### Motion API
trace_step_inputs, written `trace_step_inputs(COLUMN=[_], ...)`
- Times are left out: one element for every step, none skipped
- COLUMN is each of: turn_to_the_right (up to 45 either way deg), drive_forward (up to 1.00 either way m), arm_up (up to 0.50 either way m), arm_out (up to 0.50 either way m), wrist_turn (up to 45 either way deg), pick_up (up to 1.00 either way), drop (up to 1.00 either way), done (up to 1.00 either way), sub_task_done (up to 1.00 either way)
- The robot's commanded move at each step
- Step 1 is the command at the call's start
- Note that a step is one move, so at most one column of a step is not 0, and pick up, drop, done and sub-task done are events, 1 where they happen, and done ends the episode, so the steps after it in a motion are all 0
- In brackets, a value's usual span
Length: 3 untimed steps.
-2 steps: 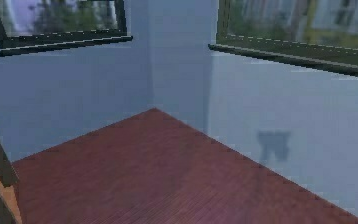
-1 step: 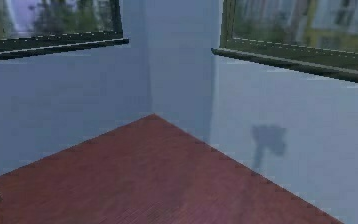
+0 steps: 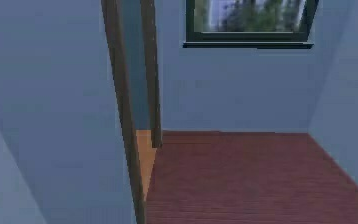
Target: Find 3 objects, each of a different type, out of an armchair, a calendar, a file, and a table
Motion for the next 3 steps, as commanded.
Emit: trace_step_inputs(turn_to_the_right=[-45.0, -45.0, 0.0], drive_forward=[0.00, 0.00, 1.00], arm_up=[0.00, 0.00, 0.00], arm_out=[0.00, 0.00, 0.00], wrist_turn=[0.0, 0.0, 0.0], pick_up=[0.00, 0.00, 0.00], drop=[0.00, 0.00, 0.00], done=[0.00, 0.00, 0.00], sub_task_done=[0.00, 0.00, 0.00])
